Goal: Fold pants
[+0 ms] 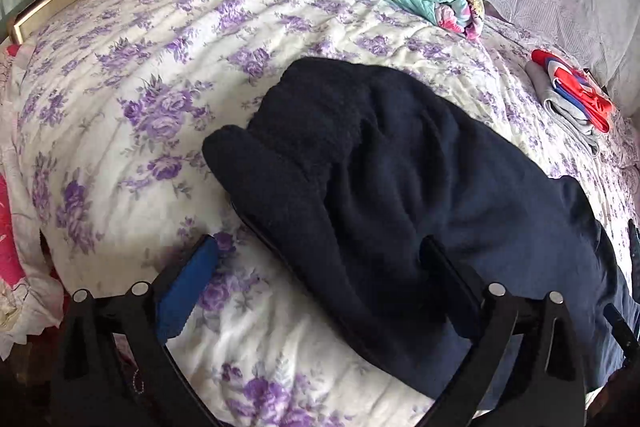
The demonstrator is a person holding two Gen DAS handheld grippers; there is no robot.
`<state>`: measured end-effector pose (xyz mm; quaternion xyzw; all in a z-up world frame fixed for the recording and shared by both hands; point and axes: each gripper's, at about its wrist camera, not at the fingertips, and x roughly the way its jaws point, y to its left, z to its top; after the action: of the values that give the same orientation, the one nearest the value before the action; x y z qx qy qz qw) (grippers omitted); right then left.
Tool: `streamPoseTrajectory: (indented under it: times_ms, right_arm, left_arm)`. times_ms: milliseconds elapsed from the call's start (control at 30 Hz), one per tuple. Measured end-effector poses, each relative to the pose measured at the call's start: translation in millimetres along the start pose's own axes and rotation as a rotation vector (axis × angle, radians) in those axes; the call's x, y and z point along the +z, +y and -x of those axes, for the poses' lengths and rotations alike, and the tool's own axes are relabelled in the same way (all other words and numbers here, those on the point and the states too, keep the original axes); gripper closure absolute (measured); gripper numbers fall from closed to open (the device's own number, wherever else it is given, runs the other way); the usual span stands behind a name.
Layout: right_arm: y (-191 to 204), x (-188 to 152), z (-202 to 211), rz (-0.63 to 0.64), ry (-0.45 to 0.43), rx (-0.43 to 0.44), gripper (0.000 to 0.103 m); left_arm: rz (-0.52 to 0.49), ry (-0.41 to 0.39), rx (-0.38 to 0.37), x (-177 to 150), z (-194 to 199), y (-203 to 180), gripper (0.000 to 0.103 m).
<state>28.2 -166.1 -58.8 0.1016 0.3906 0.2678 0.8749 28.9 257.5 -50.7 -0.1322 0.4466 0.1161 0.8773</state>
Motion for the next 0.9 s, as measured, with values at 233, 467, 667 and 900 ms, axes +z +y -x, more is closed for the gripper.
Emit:
streamPoseTrajectory:
  times_ms: [233,467,667,900]
  right_arm:
    - [-52,-28,109,-0.1,-0.197,-0.341,0.031]
    - [-173,-53,117,-0.31,-0.151,-0.422,0.031]
    - [-143,-75,195,-0.357,-0.364,-0.401,0.025]
    - [-147,-147,226,-0.567,-0.414,-0.419,0.023]
  left_arm:
    - [-0.233,-0.211,-0.056,-32,79,-77,0.005]
    - [-0.411,-0.034,-0.108,-62,-6,-159,0.005]
    - [-0.413,-0.137,-0.113,-78,17,-186,0.005]
    - [-0.663,-0.291,-0.397,-106,79,-291,0.005]
